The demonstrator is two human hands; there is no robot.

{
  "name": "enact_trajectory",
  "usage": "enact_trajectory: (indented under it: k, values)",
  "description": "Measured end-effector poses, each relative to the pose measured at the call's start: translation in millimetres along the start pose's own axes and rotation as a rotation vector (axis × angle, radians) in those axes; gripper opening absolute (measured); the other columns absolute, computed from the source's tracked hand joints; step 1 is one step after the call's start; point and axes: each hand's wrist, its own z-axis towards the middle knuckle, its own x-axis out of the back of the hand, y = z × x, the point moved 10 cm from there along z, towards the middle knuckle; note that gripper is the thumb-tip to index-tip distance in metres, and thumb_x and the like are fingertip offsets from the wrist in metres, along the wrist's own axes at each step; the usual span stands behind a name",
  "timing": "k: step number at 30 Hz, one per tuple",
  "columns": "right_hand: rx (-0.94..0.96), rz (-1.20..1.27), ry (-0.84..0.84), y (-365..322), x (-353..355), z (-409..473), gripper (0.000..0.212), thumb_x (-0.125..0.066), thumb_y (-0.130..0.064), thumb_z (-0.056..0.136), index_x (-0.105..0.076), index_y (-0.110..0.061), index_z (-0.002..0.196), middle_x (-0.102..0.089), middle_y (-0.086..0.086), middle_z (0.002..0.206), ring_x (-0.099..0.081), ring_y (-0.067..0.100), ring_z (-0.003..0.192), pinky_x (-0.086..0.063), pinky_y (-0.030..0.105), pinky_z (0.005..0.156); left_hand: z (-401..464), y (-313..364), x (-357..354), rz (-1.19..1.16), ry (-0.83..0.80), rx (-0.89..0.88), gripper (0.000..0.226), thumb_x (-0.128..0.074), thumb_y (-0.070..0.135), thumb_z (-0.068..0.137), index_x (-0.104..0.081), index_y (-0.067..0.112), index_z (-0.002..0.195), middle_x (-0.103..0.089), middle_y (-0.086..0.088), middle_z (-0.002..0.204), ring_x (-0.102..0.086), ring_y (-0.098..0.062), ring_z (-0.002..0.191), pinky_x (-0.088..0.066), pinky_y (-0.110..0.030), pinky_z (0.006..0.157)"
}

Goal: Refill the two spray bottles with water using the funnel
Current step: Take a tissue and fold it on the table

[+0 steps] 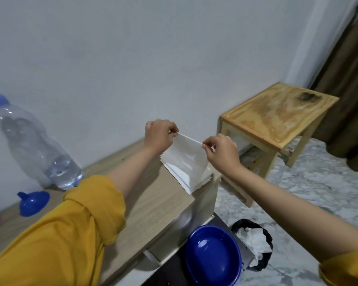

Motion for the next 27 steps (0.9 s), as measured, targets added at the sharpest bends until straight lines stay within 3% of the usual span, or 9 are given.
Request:
enact_trajectory:
  k: [7,14,18,22,27]
  values:
    - [0.098,-0.002,0.112,-47,45,4,0.009,-0.064,-0.021,0.087,-0.072,-0.017,0.086,-0.065,0.002,0.083,-0.058,0.024,0.083,-0.035,0.031,0.07,-8,14,60,-0.029,0.087,-0.036,0.012,-0.062,0.014,0.085,-0.071,0.021,0.089,-0.07,0.007,0.095,-0.058,-0.016,0.097,-0.023,-0.027,0.084]
    - [0.181,-0.028,0.166,-84,82,10,0.009,-0.062,-0.021,0.086,-0.068,-0.017,0.082,-0.054,-0.004,0.076,-0.056,0.025,0.08,-0.042,0.035,0.069,-15,28,101,-0.043,0.163,-0.05,0.014,-0.059,0.011,0.085,-0.069,0.02,0.087,-0.071,0.008,0.092,-0.059,-0.016,0.095,-0.021,-0.026,0.083]
    - [0.19,-0.036,0.186,-93,98,16,0.008,-0.062,-0.021,0.085,-0.068,-0.017,0.082,-0.062,0.002,0.078,-0.058,0.027,0.08,-0.047,0.04,0.072,-10,35,115,-0.01,0.183,-0.05,0.012,-0.061,0.015,0.084,-0.071,0.022,0.086,-0.068,0.005,0.094,-0.058,-0.018,0.095,-0.026,-0.029,0.082]
    - [0.166,-0.058,0.191,-94,110,24,0.008,-0.061,-0.02,0.086,-0.069,-0.017,0.085,-0.065,0.005,0.083,-0.059,0.028,0.085,-0.046,0.038,0.074,-3,42,118,0.052,0.177,-0.034,0.012,-0.063,0.02,0.084,-0.073,0.025,0.089,-0.065,0.002,0.097,-0.057,-0.02,0.097,-0.032,-0.033,0.084]
    - [0.132,-0.054,0.184,-90,119,31,0.01,-0.061,-0.018,0.086,-0.071,-0.016,0.087,-0.066,0.004,0.085,-0.06,0.027,0.087,-0.04,0.032,0.072,3,47,120,0.026,0.199,-0.022,0.013,-0.061,0.018,0.084,-0.073,0.025,0.087,-0.066,0.004,0.095,-0.057,-0.019,0.096,-0.027,-0.031,0.08]
